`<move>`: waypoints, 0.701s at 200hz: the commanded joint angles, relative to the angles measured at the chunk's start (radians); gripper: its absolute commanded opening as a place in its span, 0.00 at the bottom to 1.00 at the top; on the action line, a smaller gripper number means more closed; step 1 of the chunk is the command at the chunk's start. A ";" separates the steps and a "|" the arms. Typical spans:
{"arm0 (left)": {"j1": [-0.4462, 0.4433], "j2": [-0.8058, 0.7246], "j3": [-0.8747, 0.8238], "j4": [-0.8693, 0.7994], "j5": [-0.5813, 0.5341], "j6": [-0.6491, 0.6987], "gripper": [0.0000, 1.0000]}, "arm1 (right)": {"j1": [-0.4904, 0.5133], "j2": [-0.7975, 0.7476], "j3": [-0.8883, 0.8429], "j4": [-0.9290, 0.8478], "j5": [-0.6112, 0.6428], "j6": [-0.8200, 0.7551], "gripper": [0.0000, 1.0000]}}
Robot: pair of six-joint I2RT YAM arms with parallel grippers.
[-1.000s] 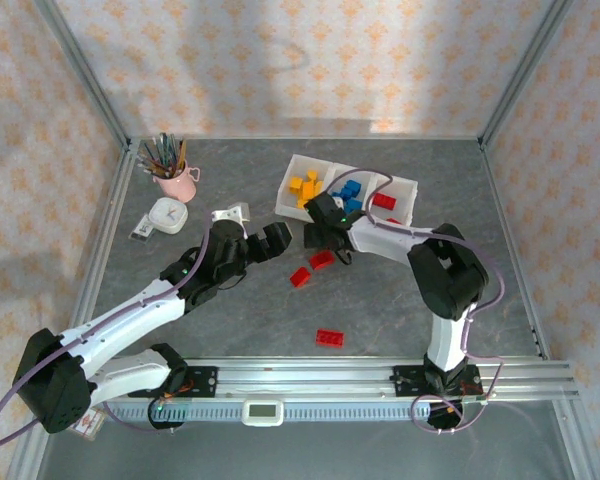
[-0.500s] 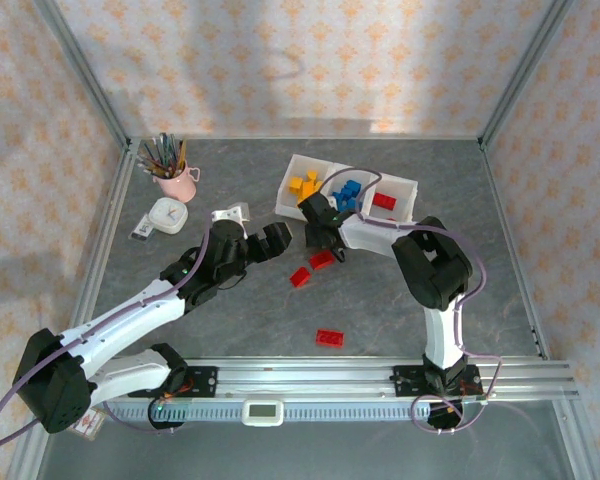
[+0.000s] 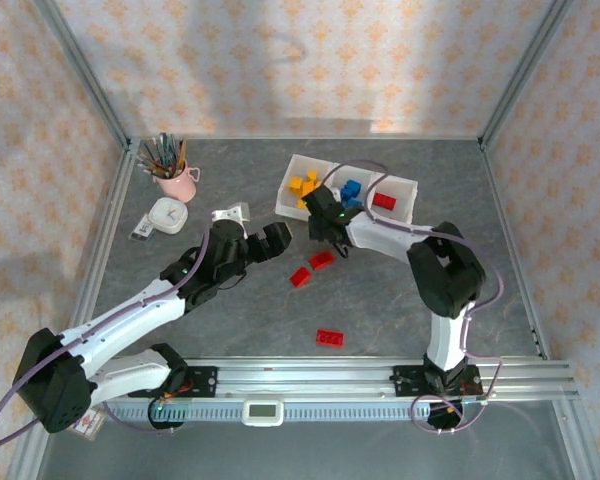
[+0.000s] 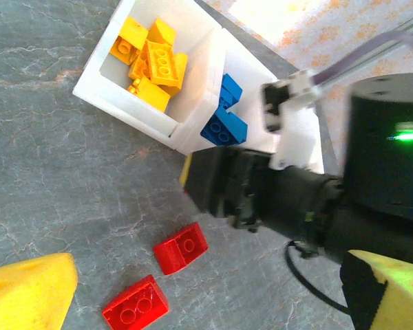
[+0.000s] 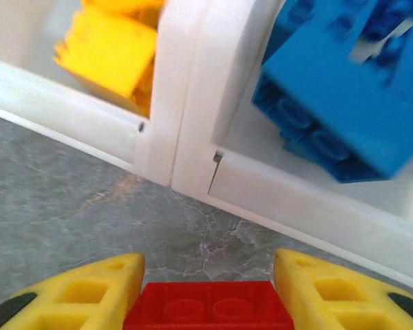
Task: Sort the legos into containers by color
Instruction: Place the lego in the container.
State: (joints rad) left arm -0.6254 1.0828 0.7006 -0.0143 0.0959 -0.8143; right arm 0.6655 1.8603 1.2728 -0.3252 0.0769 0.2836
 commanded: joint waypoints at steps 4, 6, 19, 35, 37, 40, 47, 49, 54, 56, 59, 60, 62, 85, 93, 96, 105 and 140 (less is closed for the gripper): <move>0.010 0.020 0.045 0.005 0.011 0.010 0.99 | -0.044 -0.142 -0.038 -0.024 -0.001 0.041 0.41; 0.010 0.022 0.047 0.005 0.013 0.010 0.99 | -0.048 -0.149 -0.040 -0.026 -0.001 0.044 0.41; 0.010 0.038 0.056 0.011 0.021 0.012 0.99 | -0.081 -0.193 -0.054 -0.050 -0.011 0.062 0.41; 0.010 0.064 0.069 0.020 0.039 0.016 0.99 | -0.128 -0.250 -0.071 -0.068 -0.024 0.075 0.40; 0.010 0.068 0.071 0.024 0.043 0.015 0.99 | -0.135 -0.257 -0.073 -0.070 -0.025 0.075 0.40; 0.010 0.073 0.073 0.026 0.045 0.016 0.99 | -0.145 -0.266 -0.075 -0.073 -0.027 0.077 0.40; 0.011 0.085 0.081 0.031 0.052 0.018 0.99 | -0.171 -0.285 -0.081 -0.078 -0.027 0.077 0.40; 0.010 0.089 0.083 0.032 0.056 0.018 0.99 | -0.177 -0.290 -0.082 -0.079 -0.026 0.077 0.40; 0.010 0.096 0.090 0.036 0.063 0.019 0.99 | -0.194 -0.301 -0.086 -0.082 -0.022 0.074 0.40; 0.010 0.101 0.092 0.037 0.065 0.020 0.99 | -0.203 -0.305 -0.086 -0.083 -0.021 0.074 0.40; 0.010 0.107 0.096 0.039 0.069 0.021 0.99 | -0.214 -0.309 -0.086 -0.085 -0.019 0.073 0.40; 0.009 0.109 0.097 0.040 0.071 0.022 0.99 | -0.217 -0.311 -0.086 -0.086 -0.019 0.072 0.40; 0.009 0.113 0.099 0.041 0.074 0.023 0.99 | -0.225 -0.313 -0.086 -0.087 -0.019 0.071 0.40; 0.009 0.155 0.130 0.055 0.095 0.032 0.99 | -0.306 -0.319 -0.071 -0.084 -0.017 0.058 0.41; 0.010 0.171 0.144 0.059 0.100 0.035 0.99 | -0.327 -0.309 -0.061 -0.076 -0.002 0.052 0.41; 0.010 0.176 0.148 0.060 0.102 0.037 0.99 | -0.337 -0.302 -0.055 -0.074 0.002 0.050 0.41; 0.009 0.192 0.160 0.068 0.104 0.041 0.99 | -0.358 -0.280 -0.040 -0.065 0.009 0.045 0.41; 0.010 0.245 0.203 0.099 0.107 0.047 0.99 | -0.417 -0.182 0.030 -0.032 0.001 0.039 0.41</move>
State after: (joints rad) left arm -0.6254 1.3010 0.8551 0.0288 0.1841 -0.7918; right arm 0.2726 1.6211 1.2533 -0.3779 0.0536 0.3359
